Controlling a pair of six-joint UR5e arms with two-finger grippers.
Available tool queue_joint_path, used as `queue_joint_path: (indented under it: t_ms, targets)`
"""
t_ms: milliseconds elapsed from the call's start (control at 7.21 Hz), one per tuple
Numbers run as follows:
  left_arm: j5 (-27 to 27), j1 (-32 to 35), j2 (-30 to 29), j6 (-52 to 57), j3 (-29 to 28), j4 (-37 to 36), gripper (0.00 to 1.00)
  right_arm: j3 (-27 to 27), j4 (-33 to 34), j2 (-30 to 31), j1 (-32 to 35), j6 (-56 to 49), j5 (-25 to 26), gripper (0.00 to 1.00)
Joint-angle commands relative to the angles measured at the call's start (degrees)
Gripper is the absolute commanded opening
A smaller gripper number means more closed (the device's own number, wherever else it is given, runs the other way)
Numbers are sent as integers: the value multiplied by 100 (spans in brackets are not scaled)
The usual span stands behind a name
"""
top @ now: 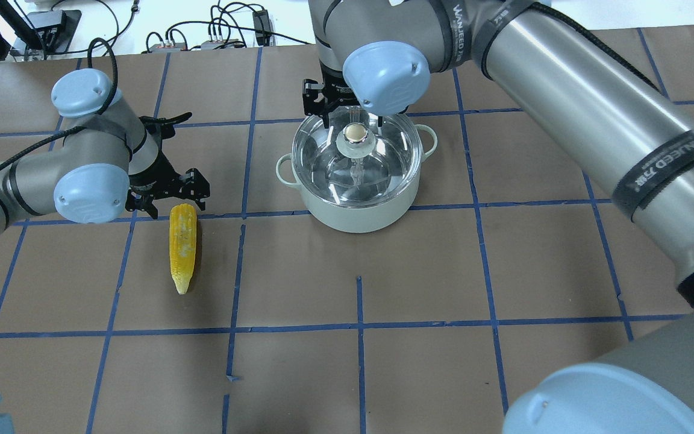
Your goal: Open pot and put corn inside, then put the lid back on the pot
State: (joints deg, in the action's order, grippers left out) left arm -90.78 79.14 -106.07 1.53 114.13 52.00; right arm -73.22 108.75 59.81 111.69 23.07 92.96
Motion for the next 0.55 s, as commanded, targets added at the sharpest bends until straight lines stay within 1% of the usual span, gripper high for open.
queue_joint_path:
  t_ms: [0, 277, 416]
  targets:
    - [-1, -21, -11, 93, 294, -427, 99, -87, 155, -40, 2, -21, 20, 96]
    - [-1, -30, -19, 277, 329, -427, 99, -96, -54, 56, -7, -4, 20, 96]
    - [8, -56, -19, 278, 347, -427, 98, -96, -230, 92, -25, -4, 20, 91]
